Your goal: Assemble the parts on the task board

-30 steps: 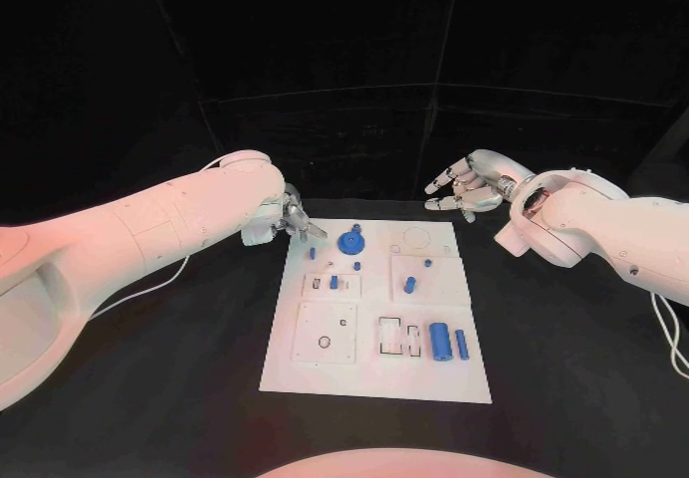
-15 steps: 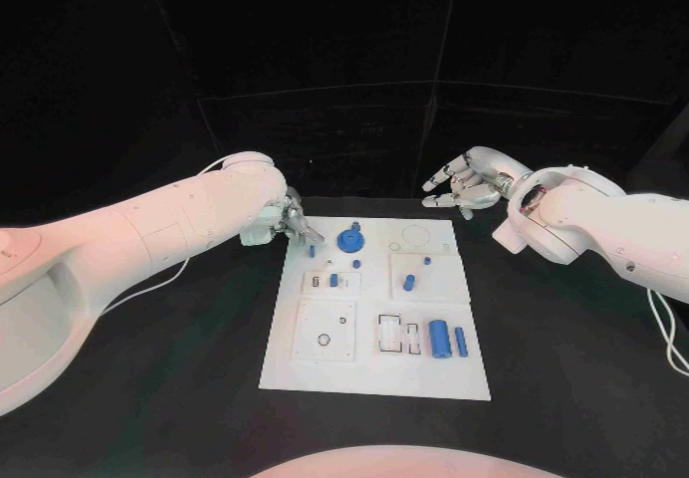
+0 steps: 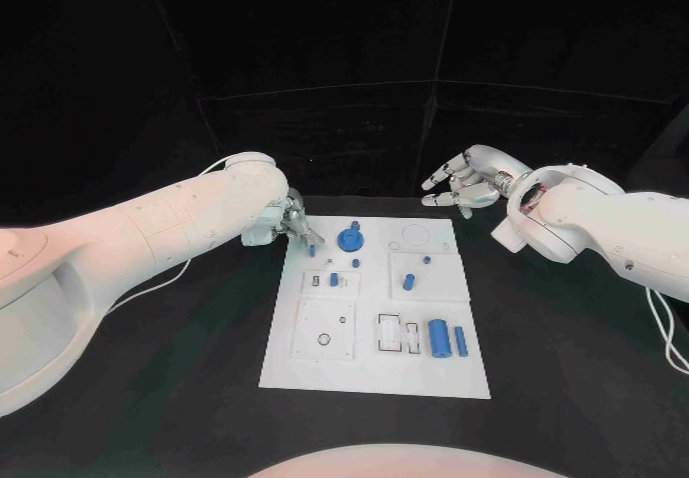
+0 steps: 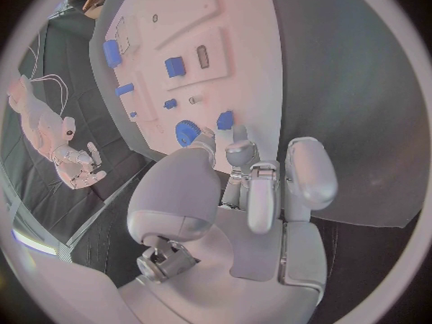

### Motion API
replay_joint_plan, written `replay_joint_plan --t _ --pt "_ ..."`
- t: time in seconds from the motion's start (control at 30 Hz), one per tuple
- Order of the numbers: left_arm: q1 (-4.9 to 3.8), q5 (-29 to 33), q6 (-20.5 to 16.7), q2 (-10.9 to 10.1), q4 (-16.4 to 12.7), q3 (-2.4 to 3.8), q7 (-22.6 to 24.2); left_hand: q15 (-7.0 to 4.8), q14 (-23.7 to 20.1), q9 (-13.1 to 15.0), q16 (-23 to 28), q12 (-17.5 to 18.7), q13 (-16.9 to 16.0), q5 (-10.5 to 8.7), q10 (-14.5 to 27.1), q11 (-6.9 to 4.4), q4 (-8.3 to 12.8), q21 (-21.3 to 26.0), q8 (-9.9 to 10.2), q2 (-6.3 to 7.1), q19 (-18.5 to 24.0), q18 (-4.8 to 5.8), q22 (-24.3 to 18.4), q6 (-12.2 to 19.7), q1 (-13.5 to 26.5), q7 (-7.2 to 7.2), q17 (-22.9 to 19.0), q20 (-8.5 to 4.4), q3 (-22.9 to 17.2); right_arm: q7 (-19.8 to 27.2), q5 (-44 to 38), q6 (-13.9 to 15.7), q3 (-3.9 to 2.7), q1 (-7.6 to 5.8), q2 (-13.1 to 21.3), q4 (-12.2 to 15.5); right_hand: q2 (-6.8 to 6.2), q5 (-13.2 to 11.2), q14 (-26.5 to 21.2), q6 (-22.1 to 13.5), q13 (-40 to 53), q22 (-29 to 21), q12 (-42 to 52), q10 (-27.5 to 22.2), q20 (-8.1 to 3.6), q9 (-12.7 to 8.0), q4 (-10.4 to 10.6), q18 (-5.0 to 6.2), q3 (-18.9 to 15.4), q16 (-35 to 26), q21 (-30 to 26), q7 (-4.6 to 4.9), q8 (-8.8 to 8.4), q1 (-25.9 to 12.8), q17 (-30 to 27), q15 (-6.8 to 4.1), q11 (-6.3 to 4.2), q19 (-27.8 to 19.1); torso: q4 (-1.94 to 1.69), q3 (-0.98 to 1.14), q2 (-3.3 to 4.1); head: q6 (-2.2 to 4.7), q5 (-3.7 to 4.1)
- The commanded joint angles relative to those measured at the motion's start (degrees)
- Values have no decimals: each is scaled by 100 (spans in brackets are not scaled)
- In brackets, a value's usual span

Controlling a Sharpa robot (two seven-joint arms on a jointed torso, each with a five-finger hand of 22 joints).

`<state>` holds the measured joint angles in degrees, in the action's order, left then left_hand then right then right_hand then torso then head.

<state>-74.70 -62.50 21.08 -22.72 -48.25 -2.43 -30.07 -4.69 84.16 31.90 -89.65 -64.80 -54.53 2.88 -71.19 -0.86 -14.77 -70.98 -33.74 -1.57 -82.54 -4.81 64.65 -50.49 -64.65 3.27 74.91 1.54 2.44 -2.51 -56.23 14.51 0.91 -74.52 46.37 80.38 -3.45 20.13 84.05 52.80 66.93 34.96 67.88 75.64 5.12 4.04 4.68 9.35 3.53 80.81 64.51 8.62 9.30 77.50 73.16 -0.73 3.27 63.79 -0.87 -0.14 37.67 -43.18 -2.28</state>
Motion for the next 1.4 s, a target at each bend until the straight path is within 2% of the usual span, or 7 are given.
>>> replay_joint_plan --t 0.03,1.4 --pt "-5 -48 59 11 -3 2 163 10 584 -14 -35 -46 -15 -17 -63 -1 57 -39 26 -15 -37 -26 20 -52 -99 8 1509 -7 -2 58 -11 -12 -4 -12 -8 0 51 20 246 -42 -8 -7 -30 -40 5 -8 26 35 5 -37 -35 -12 24 13 -2 -29 6 -35 0 0 1 -8 12" --pt "12 -47 209 24 12 -5 187 -17 584 -73 -35 -56 -13 -16 -103 -36 332 -75 36 -206 -54 -17 91 -194 -530 -32 1509 -29 -117 49 -11 -18 -5 -12 -6 8 58 35 246 -47 -7 -2 -27 -40 5 -9 26 33 14 -40 -34 -11 26 26 -4 -30 6 -31 -4 -4 -1 -58 22"
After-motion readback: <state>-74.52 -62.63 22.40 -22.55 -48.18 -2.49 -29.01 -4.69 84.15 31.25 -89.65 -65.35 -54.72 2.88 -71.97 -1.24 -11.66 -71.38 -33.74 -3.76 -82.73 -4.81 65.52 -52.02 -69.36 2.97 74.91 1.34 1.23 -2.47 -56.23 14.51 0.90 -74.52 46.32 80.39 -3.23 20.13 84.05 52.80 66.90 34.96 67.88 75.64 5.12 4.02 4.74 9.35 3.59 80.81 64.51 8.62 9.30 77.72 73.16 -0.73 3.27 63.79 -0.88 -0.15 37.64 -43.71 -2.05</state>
